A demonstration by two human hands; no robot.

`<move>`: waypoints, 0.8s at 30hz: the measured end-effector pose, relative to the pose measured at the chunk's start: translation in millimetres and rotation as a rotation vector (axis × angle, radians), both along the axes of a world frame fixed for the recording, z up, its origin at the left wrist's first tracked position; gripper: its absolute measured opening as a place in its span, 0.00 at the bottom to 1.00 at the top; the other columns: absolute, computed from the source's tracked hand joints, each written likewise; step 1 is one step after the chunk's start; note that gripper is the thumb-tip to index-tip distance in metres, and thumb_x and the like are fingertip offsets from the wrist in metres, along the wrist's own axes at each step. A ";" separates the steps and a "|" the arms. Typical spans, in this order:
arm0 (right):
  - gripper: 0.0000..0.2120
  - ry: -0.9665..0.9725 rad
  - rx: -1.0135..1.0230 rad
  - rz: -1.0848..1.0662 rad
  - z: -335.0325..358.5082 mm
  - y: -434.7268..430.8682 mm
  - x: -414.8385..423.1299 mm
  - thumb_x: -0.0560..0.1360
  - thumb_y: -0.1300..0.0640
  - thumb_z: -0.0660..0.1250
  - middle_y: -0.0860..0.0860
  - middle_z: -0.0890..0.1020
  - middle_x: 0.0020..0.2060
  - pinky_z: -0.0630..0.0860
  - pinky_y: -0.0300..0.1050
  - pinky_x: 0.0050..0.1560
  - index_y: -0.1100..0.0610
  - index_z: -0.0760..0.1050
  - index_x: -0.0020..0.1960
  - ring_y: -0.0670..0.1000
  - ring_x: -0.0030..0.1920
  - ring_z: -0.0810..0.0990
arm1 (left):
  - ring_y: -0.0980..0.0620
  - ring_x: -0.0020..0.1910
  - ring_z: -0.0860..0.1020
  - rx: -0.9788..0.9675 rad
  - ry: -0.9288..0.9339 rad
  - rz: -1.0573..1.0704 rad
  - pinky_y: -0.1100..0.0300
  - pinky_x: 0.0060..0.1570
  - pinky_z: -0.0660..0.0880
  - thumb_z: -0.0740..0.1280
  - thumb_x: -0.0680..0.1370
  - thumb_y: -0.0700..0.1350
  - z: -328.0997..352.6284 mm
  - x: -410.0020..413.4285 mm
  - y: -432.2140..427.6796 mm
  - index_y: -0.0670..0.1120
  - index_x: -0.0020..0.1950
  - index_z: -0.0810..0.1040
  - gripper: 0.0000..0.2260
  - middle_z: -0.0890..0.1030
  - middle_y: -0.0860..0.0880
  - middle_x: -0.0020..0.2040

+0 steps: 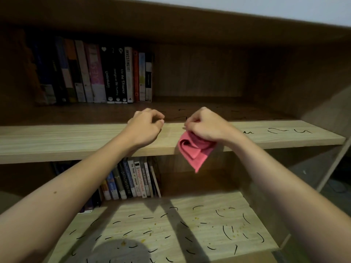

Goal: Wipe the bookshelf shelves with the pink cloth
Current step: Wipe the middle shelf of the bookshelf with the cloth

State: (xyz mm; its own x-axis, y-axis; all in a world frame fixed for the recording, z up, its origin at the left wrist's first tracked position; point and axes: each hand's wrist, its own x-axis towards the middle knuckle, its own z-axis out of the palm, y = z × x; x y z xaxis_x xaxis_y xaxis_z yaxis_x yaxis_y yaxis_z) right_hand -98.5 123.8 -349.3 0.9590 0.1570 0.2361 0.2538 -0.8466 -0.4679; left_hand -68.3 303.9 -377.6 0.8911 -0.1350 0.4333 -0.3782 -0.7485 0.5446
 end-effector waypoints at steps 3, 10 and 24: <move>0.12 -0.020 -0.053 -0.079 -7.1 7.2 4.5 0.76 0.47 0.64 0.52 0.67 0.56 0.69 0.50 0.59 0.56 0.76 0.49 0.52 0.59 0.68 | 0.44 0.69 0.64 0.103 0.014 0.050 0.45 0.70 0.57 0.60 0.80 0.49 3.6 5.1 1.6 0.51 0.62 0.75 0.12 0.72 0.48 0.67; 0.20 -0.051 -0.121 -0.144 -1.2 10.3 20.6 0.77 0.56 0.64 0.57 0.75 0.58 0.76 0.45 0.52 0.63 0.68 0.65 0.52 0.53 0.75 | 0.46 0.71 0.62 0.295 0.068 -0.012 0.42 0.71 0.40 0.56 0.81 0.53 10.2 31.2 -5.1 0.54 0.64 0.73 0.14 0.72 0.49 0.67; 0.10 -0.090 -0.242 -0.020 -0.3 5.6 80.2 0.76 0.55 0.64 0.50 0.80 0.43 0.69 0.40 0.41 0.55 0.80 0.55 0.48 0.41 0.75 | 0.53 0.64 0.69 0.483 0.062 0.004 0.48 0.72 0.35 0.55 0.80 0.51 13.2 58.3 3.0 0.58 0.60 0.75 0.13 0.77 0.54 0.59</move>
State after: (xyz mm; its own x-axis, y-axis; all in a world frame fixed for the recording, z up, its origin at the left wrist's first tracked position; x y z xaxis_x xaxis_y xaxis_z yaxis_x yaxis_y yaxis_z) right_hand -18.2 129.4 -349.6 0.9394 0.2004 0.2783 0.2672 -0.9364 -0.2274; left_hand -10.0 306.9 -364.4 0.9141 -0.3044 0.2679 -0.3529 -0.9226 0.1556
